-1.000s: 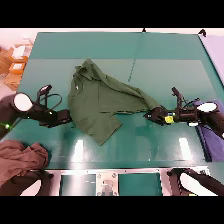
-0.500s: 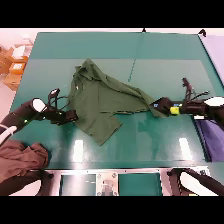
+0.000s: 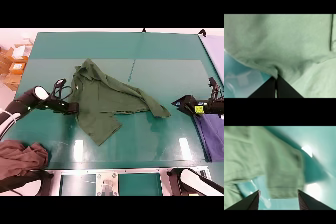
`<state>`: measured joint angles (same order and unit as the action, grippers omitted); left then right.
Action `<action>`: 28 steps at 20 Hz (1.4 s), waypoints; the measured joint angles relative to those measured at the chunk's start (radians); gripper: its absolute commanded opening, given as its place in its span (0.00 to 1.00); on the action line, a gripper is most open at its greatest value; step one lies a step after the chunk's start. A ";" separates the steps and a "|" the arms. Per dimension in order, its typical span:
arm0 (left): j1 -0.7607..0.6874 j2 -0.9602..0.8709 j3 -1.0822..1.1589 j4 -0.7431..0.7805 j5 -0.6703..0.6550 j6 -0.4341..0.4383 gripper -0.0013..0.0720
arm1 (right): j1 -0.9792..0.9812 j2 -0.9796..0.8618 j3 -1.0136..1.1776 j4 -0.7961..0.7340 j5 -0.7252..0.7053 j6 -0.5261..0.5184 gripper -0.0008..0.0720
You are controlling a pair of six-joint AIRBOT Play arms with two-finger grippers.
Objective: Fold the shirts.
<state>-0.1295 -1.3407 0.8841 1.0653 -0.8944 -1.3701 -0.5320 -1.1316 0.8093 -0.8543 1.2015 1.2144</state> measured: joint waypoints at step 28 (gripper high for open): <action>0.000 0.304 1.371 0.225 -0.230 -0.063 0.04 | -0.303 0.127 0.990 0.677 -0.002 0.156 0.03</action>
<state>-0.1299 -1.0363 2.2555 1.2900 -1.1248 -1.4326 -0.8352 -1.0050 1.7996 -0.1772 1.1992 1.3708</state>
